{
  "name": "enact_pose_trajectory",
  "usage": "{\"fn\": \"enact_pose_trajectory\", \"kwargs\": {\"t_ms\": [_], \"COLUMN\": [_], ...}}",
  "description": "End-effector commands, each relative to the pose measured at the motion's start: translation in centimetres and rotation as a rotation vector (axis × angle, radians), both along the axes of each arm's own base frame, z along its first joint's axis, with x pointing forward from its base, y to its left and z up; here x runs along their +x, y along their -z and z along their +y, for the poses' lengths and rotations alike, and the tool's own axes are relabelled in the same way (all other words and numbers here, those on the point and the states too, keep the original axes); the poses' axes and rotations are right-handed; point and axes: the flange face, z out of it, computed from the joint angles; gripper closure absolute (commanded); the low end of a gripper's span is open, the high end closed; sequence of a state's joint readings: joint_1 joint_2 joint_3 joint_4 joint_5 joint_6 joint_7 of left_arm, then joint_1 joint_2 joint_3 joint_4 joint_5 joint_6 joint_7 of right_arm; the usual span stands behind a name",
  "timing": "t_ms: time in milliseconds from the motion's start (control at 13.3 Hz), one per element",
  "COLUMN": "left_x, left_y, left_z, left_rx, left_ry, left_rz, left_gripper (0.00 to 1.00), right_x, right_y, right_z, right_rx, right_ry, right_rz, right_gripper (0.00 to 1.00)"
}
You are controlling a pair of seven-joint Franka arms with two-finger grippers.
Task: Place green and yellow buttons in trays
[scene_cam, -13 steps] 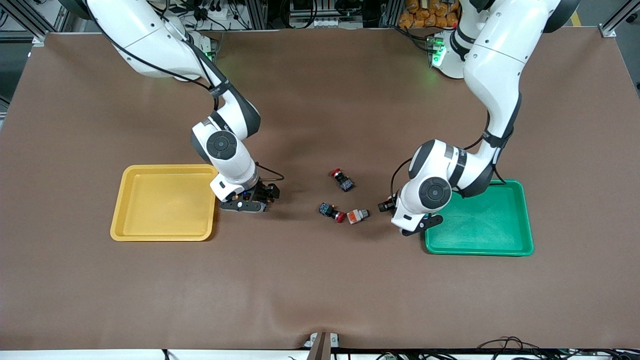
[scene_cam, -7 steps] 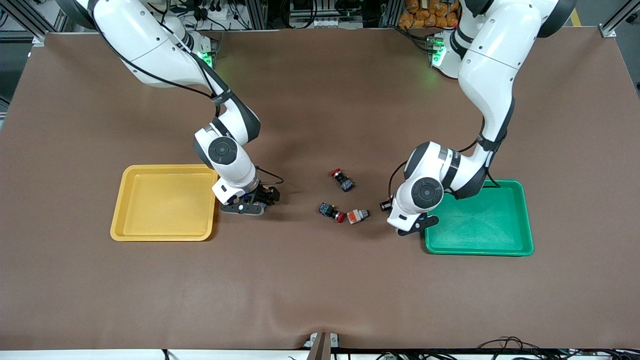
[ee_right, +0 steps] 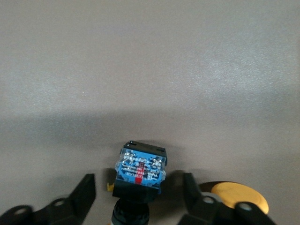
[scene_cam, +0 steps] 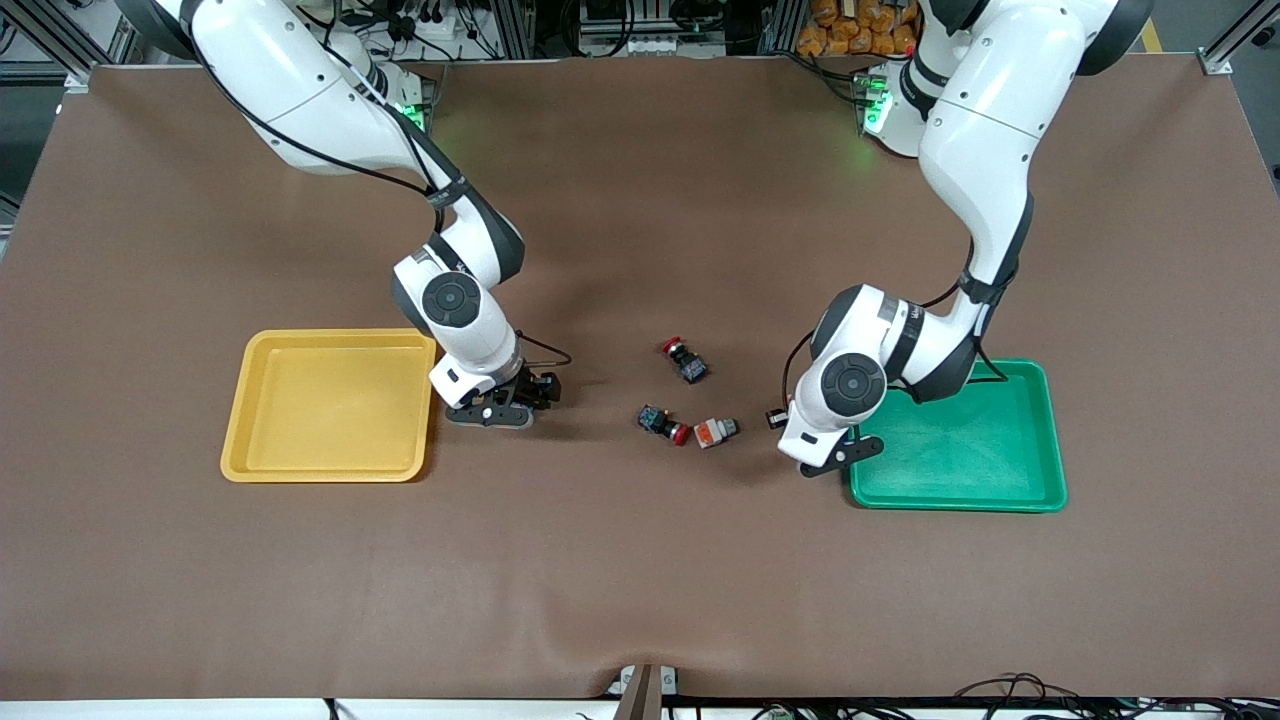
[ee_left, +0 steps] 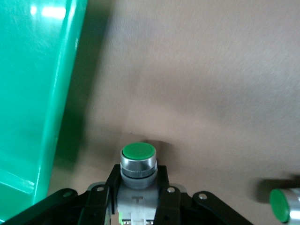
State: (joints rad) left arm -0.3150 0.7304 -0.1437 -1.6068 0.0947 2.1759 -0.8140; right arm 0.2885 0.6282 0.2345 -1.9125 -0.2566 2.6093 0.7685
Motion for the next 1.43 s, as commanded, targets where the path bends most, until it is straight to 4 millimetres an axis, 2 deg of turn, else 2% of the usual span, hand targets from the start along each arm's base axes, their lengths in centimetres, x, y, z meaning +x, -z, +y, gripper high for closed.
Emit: {"fn": "enact_pose_trajectory", "kwargs": {"t_ms": [0, 75, 150, 300, 450, 600, 750, 825, 900, 1050, 1200, 1350], "left_x": [1.6, 2.6, 3.3, 4.6, 5.5, 5.5, 5.4, 5.3, 5.4, 5.7, 5.7, 5.6], "left_y": [-6.3, -9.1, -11.4, -13.8, -13.9, -13.1, -12.2, -12.2, -12.3, -13.1, -13.0, -13.2], "left_z": [1.5, 3.2, 4.6, 9.5, 14.2, 18.8, 22.6, 23.7, 23.7, 21.3, 17.8, 12.0], "left_rx": [-0.005, -0.016, -0.022, -0.003, 0.01, 0.021, 0.062, 0.102, 0.133, 0.144, 0.135, 0.119], "left_ry": [-0.044, -0.089, -0.119, -0.166, -0.139, -0.062, 0.0, 0.017, 0.046, 0.071, 0.087, 0.037], "left_rz": [-0.088, -0.126, -0.158, -0.171, -0.135, -0.052, -0.004, 0.007, 0.001, -0.024, -0.037, -0.066], "left_gripper": [1.0, 1.0, 1.0, 1.0, 1.0, 1.0, 1.0, 0.4, 0.0, 0.0, 0.0, 0.0], "right_x": [0.4, 0.4, 0.4, 0.5, 0.5, 0.4, -0.1, 0.2, 0.6, 1.3, 1.5, 2.7], "right_y": [0.4, 0.5, 0.4, 0.3, -0.2, -3.6, -7.4, -9.1, -10.3, -11.0, -11.3, -12.0], "right_z": [0.3, 0.3, 0.4, 0.3, 0.1, 0.5, 1.4, 0.7, -0.3, -2.6, -4.2, -7.6], "right_rx": [-0.042, -0.045, -0.044, -0.042, -0.055, -0.101, -0.144, -0.163, -0.176, -0.181, -0.188, -0.189], "right_ry": [-0.009, -0.011, -0.008, 0.002, 0.02, 0.045, 0.038, 0.037, 0.009, -0.032, -0.078, -0.165], "right_rz": [-0.022, -0.02, -0.022, -0.022, -0.005, 0.029, 0.068, 0.079, 0.084, 0.098, 0.102, 0.105], "right_gripper": [0.75, 1.0, 1.0, 1.0, 1.0, 1.0, 1.0, 1.0, 1.0, 1.0, 1.0, 1.0]}}
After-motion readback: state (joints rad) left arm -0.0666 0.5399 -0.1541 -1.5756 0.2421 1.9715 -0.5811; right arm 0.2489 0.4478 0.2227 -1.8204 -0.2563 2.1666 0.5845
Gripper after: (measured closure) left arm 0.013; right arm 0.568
